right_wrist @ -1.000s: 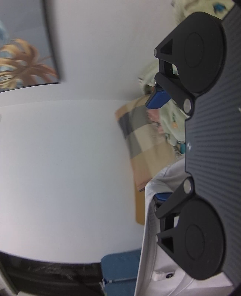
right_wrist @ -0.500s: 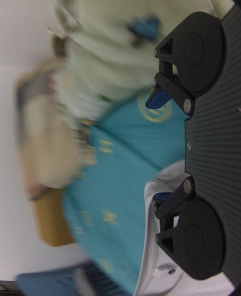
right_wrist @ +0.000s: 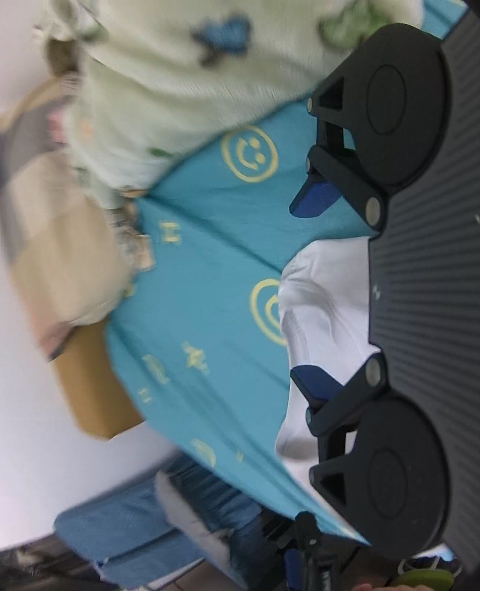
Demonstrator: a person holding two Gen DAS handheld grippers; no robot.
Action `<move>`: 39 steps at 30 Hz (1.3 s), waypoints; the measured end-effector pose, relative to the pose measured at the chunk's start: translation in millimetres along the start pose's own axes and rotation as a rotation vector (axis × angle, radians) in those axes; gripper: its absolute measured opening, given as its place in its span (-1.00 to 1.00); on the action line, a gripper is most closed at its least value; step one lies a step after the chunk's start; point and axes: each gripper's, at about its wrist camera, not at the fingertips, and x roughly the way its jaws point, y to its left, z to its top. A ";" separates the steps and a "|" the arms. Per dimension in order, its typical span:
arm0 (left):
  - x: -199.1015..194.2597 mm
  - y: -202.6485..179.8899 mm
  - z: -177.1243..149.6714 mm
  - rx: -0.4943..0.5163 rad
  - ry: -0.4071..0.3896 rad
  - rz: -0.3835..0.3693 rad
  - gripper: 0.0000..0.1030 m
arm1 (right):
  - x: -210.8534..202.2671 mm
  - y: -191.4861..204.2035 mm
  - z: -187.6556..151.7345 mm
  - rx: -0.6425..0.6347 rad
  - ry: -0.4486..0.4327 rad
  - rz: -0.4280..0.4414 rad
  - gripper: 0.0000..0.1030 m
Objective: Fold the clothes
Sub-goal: 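Lower the T-shirt onto the bed with both tools and release, then grasp the T-shirt hem with the left tool and pull it straight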
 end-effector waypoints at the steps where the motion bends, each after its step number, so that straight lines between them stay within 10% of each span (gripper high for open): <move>1: -20.4 1.6 -5.5 -0.016 -0.028 -0.008 0.99 | -17.2 3.1 -3.3 -0.008 -0.026 -0.001 0.71; 11: -232.3 -16.1 -116.5 -0.033 -0.255 -0.070 0.99 | -197.8 23.7 -98.8 -0.097 -0.234 -0.062 0.71; 13: -276.6 -26.2 -142.3 -0.066 -0.270 -0.090 0.99 | -224.3 25.5 -118.1 -0.092 -0.248 -0.041 0.26; 17: -326.5 -27.7 -187.5 -0.131 -0.242 -0.101 0.99 | -266.5 29.1 -150.0 -0.045 -0.264 0.001 0.23; 21: -325.3 -4.0 -213.0 -0.257 -0.181 -0.050 0.95 | -291.4 33.5 -173.9 0.031 -0.252 0.094 0.69; 31: -225.1 83.5 -232.7 -0.651 -0.082 0.006 0.58 | -251.4 13.7 -210.7 0.131 -0.191 0.070 0.70; 39: -137.0 112.8 -209.8 -0.729 -0.153 0.030 0.34 | -189.3 -9.0 -213.4 0.236 -0.106 0.061 0.70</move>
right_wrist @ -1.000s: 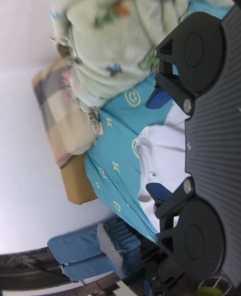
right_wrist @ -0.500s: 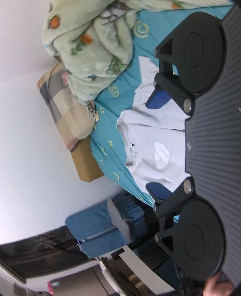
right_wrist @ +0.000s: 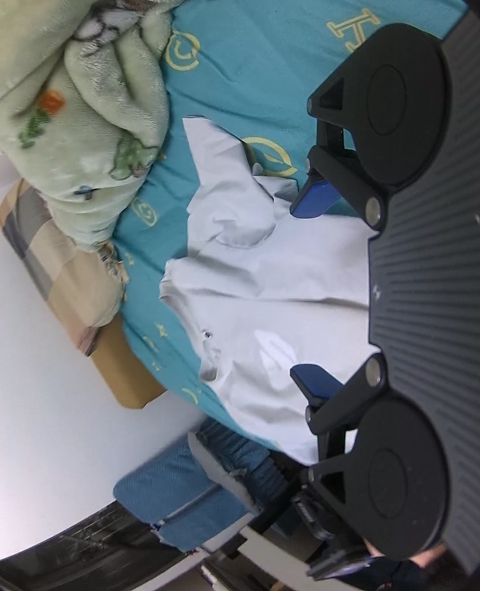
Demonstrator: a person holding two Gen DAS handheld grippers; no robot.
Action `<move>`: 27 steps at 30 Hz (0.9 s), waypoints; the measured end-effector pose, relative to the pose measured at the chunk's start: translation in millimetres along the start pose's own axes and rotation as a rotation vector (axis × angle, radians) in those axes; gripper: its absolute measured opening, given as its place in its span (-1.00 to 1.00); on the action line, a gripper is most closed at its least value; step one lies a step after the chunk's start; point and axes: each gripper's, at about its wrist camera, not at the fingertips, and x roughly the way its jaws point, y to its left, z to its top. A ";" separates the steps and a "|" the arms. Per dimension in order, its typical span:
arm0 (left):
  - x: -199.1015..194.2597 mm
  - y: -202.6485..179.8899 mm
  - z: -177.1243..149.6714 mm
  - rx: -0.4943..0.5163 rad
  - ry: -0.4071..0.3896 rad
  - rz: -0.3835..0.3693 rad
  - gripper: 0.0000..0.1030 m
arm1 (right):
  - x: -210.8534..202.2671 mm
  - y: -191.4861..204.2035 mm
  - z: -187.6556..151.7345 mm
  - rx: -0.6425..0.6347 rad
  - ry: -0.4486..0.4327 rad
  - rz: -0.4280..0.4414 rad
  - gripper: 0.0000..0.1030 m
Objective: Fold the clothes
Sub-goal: 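Grasp the T-shirt hem with the left tool and pull it straight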
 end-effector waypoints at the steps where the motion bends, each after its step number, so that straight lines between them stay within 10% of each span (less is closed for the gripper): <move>1: 10.4 -2.6 0.7 0.005 0.003 -0.009 0.22 | 4.5 -1.4 -0.4 0.001 0.002 -0.004 0.70; 6: 46.8 -25.0 -2.3 0.119 -0.015 0.000 -0.10 | 23.4 -9.1 3.6 0.034 0.027 -0.012 0.70; 8: 55.5 -30.2 -0.3 0.150 -0.009 0.009 -0.81 | 27.5 -8.3 5.4 0.039 0.031 -0.019 0.70; 10: 59.4 -33.3 6.6 0.155 0.006 0.011 -0.92 | 29.9 -8.7 7.1 0.033 0.030 -0.031 0.70; 14: 41.0 -49.7 38.7 0.212 -0.112 0.025 -0.94 | 30.6 -9.9 7.0 0.014 0.027 -0.054 0.70; 18: 35.2 -58.6 74.2 0.301 -0.268 0.215 -0.94 | 28.8 -9.2 7.8 0.002 0.019 -0.059 0.69; 21: 59.2 -46.2 83.0 0.345 -0.186 0.336 -0.93 | 25.8 -6.4 8.1 -0.025 0.004 -0.067 0.70; 27: 46.2 -26.8 69.2 0.283 -0.092 0.354 -0.14 | 28.6 -6.6 9.7 -0.043 -0.008 -0.081 0.69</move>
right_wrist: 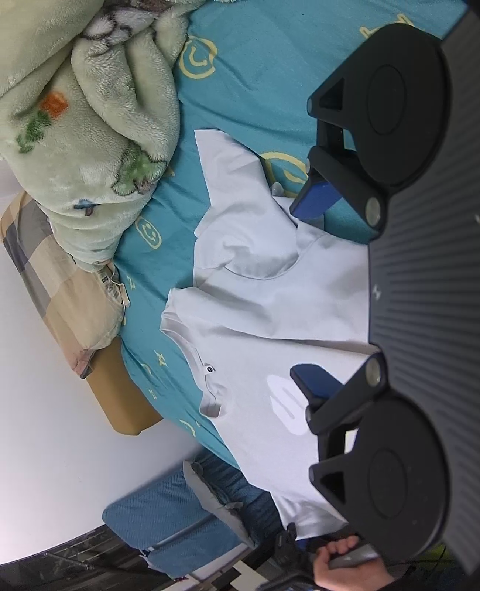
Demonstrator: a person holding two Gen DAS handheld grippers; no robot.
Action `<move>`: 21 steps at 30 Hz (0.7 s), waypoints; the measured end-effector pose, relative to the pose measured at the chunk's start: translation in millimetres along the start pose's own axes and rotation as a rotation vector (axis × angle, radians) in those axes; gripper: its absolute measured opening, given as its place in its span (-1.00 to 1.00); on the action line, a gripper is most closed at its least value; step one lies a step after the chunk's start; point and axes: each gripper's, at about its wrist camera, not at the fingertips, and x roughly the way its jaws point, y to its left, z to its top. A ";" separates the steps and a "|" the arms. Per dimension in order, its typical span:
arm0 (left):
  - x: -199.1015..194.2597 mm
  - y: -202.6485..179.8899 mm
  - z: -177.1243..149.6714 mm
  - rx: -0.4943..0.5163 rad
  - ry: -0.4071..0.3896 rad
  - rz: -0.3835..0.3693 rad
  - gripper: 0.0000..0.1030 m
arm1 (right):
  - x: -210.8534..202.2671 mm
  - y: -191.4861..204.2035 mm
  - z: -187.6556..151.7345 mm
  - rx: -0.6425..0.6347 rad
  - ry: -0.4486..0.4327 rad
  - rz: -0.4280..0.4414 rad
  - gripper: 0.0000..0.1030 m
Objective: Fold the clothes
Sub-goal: 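Grasp the T-shirt hem with the left tool and pull it straight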
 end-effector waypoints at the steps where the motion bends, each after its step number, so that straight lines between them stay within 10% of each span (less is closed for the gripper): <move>1: -11.2 3.0 -2.5 -0.002 0.020 -0.018 -0.12 | 1.0 0.4 0.3 0.000 0.001 0.001 0.70; 12: -211.4 77.3 -27.1 0.167 0.205 -0.125 0.02 | -19.2 21.5 -4.1 -0.107 -0.050 0.032 0.69; 21: -344.7 130.3 -17.1 0.229 0.156 -0.106 -0.04 | -75.6 29.9 -10.6 -0.200 -0.074 -0.034 0.69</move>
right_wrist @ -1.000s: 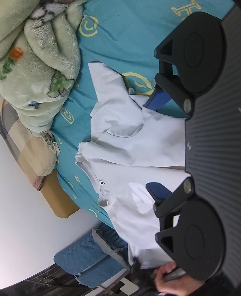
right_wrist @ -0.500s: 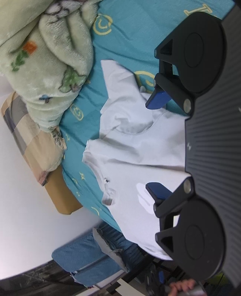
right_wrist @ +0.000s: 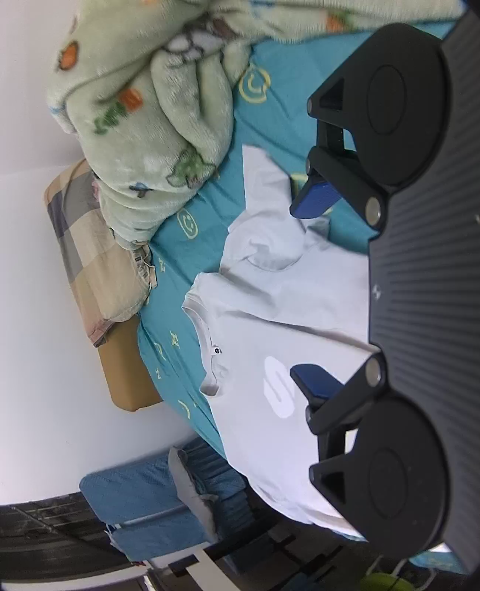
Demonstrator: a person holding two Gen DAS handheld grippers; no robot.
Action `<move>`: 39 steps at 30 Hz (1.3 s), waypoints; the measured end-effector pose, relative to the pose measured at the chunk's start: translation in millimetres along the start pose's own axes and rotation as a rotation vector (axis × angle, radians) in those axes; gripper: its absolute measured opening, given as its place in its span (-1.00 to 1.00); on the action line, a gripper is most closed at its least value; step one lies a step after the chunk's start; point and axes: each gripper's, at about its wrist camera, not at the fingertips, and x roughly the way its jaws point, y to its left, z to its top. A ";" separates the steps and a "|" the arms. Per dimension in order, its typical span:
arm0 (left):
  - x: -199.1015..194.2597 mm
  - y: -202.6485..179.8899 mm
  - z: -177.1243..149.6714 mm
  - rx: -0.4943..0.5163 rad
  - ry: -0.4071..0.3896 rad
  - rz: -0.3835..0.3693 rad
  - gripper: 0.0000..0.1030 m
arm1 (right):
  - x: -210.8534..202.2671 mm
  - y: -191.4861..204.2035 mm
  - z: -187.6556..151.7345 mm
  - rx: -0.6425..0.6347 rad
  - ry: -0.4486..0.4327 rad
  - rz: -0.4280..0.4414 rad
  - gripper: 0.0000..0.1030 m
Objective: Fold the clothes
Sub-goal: 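Grasp the T-shirt hem with the left tool and pull it straight, then release the hem with the left tool and lift away from the shirt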
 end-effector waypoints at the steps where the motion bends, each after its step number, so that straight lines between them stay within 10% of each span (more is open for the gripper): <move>1: -4.7 -1.4 -9.4 0.006 0.013 -0.023 -0.04 | -7.3 -2.0 -0.5 0.002 0.005 0.007 0.69; 11: 15.1 -59.6 -158.0 0.064 0.239 -0.354 -0.17 | -46.8 -33.6 -7.2 -0.032 0.013 0.021 0.69; 16: 22.6 -75.7 -189.4 0.092 0.261 -0.378 -0.23 | -46.0 -44.2 -8.8 0.019 0.033 0.013 0.69; 23: 28.6 -72.7 -195.3 0.116 0.235 -0.419 -0.92 | -40.8 -49.6 -12.8 0.038 0.052 0.000 0.69; 30: 19.3 5.4 -177.7 -0.113 0.218 -0.488 -0.94 | -36.6 -48.1 -14.4 0.039 0.065 0.010 0.69; 39: 76.9 76.2 -195.3 -0.272 0.317 -0.325 -0.93 | -25.8 -40.8 -12.3 0.014 0.059 0.012 0.69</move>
